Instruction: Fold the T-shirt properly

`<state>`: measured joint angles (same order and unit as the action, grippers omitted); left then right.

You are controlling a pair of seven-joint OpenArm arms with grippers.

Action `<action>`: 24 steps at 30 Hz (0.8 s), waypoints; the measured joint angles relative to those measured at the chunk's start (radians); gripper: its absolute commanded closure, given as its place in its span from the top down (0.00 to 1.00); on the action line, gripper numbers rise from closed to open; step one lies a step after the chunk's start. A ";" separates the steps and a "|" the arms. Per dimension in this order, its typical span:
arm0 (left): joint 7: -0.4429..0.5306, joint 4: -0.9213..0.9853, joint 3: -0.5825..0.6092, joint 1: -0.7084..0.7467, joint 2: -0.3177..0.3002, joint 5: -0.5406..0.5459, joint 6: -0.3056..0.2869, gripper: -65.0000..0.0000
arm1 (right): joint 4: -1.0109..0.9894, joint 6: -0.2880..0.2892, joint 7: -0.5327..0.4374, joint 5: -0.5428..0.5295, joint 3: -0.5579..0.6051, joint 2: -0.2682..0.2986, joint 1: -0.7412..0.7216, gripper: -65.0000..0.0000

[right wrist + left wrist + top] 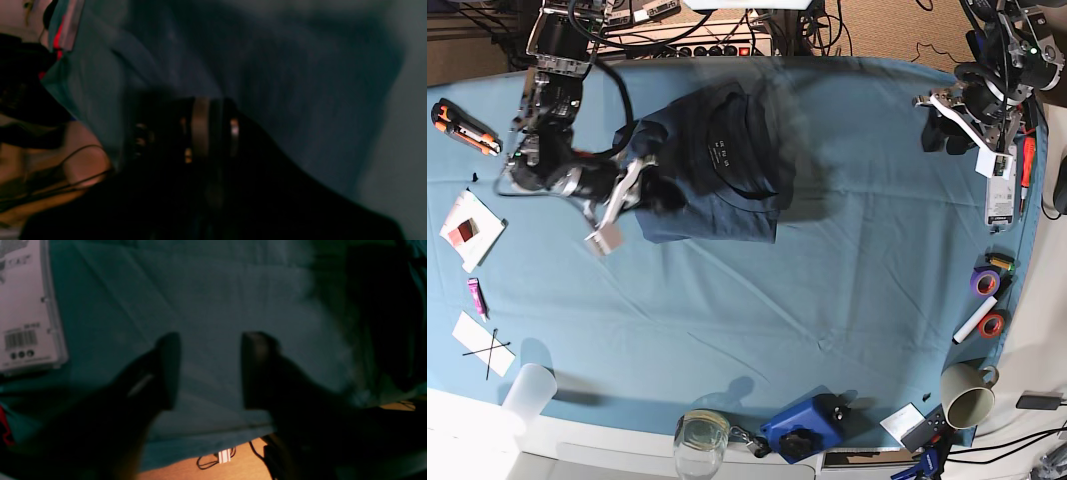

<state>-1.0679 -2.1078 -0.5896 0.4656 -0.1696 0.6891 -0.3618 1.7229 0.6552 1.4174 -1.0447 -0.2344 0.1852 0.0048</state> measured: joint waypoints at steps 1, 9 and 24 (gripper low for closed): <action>-0.003 0.000 0.000 0.000 0.000 0.000 0.002 0.12 | 0.045 0.003 -0.004 -0.006 -0.013 0.000 -0.002 0.00; -0.051 0.000 0.000 0.001 0.000 -0.083 0.003 0.00 | 0.205 0.041 0.004 -0.002 -0.053 0.001 0.122 0.00; -0.092 -0.118 -0.027 0.158 -0.003 -0.127 0.037 0.00 | 0.433 0.022 -0.003 0.106 -0.053 0.003 0.509 0.00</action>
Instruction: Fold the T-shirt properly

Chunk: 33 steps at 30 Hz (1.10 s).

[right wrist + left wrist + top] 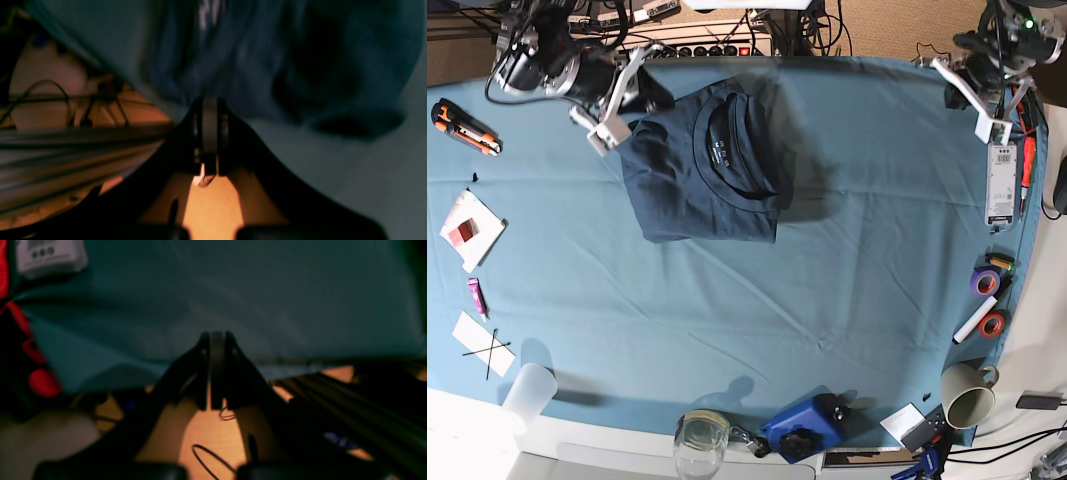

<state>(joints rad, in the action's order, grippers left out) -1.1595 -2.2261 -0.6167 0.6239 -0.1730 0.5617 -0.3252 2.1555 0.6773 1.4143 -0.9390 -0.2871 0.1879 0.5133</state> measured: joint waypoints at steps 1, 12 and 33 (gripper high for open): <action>0.003 -0.010 -0.014 0.012 0.000 0.000 0.000 0.00 | 0.000 0.000 -0.001 0.004 0.000 0.002 0.019 0.00; 0.000 -0.016 -0.083 0.228 -0.002 0.061 -0.012 0.00 | 0.000 0.001 -0.008 0.116 0.000 0.001 0.271 0.00; 0.113 0.467 -0.079 0.344 0.042 0.091 -0.121 0.00 | -0.404 0.019 -0.062 0.342 0.002 0.003 0.386 0.00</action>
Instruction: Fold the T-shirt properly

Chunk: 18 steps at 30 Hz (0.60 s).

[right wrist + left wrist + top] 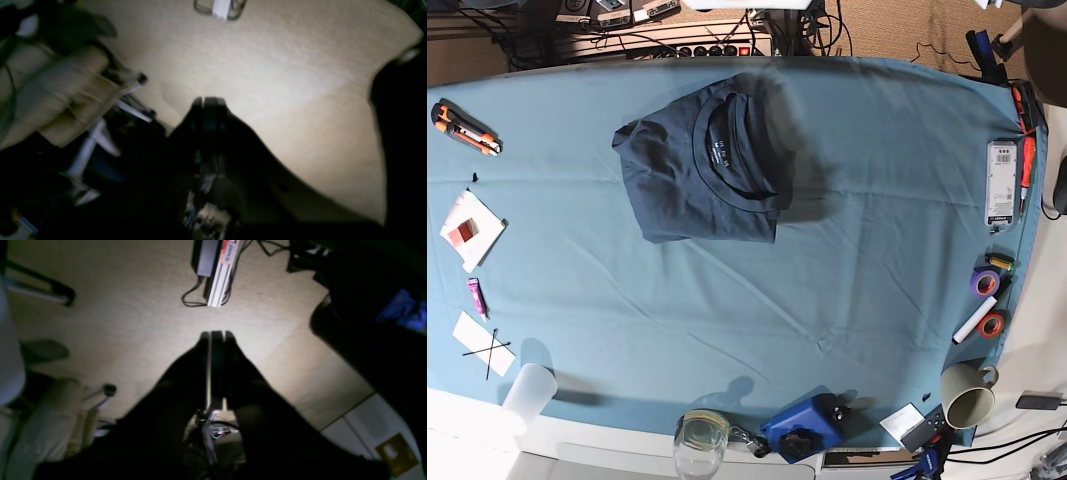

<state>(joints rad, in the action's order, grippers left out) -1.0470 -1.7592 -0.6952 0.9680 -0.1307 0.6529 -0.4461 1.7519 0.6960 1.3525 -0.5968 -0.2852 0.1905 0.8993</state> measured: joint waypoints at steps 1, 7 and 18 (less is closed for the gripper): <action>0.003 0.024 0.003 -0.009 0.000 -0.005 0.000 0.00 | -0.042 0.000 -0.002 -0.003 0.000 0.000 -0.021 0.00; 0.095 0.209 0.056 -0.114 0.000 -0.114 -0.022 0.00 | -0.284 0.002 -0.024 0.024 0.001 0.000 -0.159 0.00; 0.383 0.616 0.315 -0.351 0.000 -0.471 0.085 0.00 | -0.663 0.000 -0.232 0.163 0.003 0.081 -0.360 0.00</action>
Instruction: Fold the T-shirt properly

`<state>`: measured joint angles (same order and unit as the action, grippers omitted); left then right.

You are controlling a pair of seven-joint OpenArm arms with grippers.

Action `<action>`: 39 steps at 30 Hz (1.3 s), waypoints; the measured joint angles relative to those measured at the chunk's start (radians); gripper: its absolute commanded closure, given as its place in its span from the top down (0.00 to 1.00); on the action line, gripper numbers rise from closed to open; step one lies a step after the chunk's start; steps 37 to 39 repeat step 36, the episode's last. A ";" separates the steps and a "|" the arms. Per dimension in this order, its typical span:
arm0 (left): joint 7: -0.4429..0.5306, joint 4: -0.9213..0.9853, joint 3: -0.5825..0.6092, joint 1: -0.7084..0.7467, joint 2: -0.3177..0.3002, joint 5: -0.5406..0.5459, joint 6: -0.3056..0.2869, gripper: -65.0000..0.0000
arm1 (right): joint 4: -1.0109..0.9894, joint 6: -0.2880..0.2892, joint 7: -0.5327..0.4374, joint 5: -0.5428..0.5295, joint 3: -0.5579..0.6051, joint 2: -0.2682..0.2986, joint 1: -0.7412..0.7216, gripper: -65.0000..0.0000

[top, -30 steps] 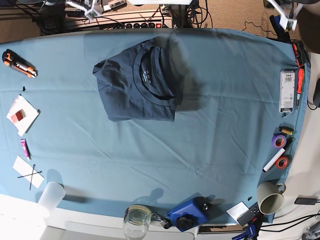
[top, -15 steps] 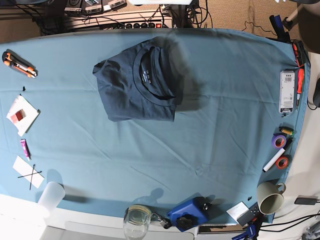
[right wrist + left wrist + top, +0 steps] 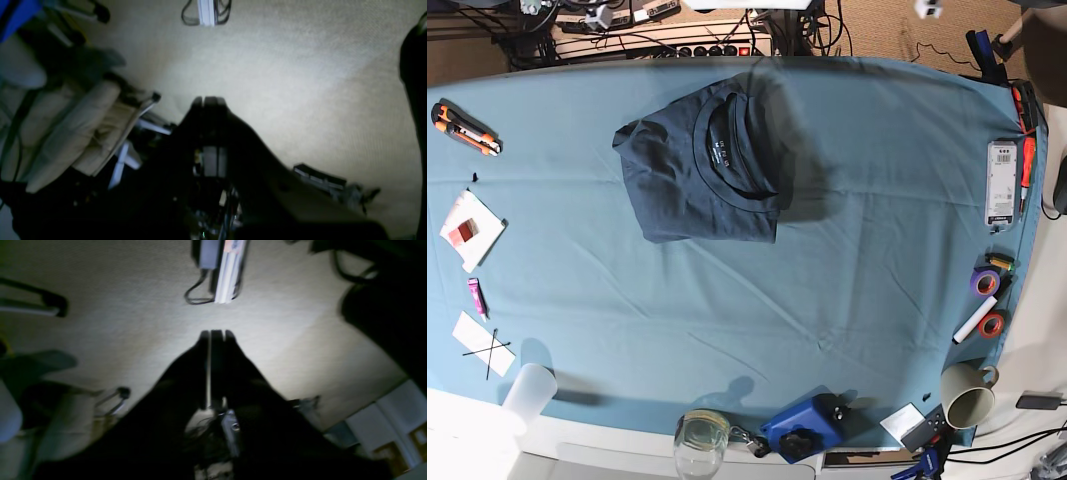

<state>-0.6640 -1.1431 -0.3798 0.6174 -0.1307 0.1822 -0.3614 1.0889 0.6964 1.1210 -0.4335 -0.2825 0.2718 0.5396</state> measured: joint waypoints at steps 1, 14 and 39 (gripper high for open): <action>0.033 0.041 0.022 -0.020 0.000 -0.024 0.019 0.00 | -0.031 -0.001 -0.032 0.017 0.001 0.008 -0.014 0.00; 0.583 0.510 0.090 -0.181 -0.002 -0.189 0.089 0.00 | -0.389 -0.003 -0.499 0.306 0.425 0.046 -0.167 0.00; 0.685 0.600 0.090 -0.250 0.000 -0.190 0.188 0.00 | -0.505 -0.372 -0.911 0.486 0.774 0.000 -0.270 0.00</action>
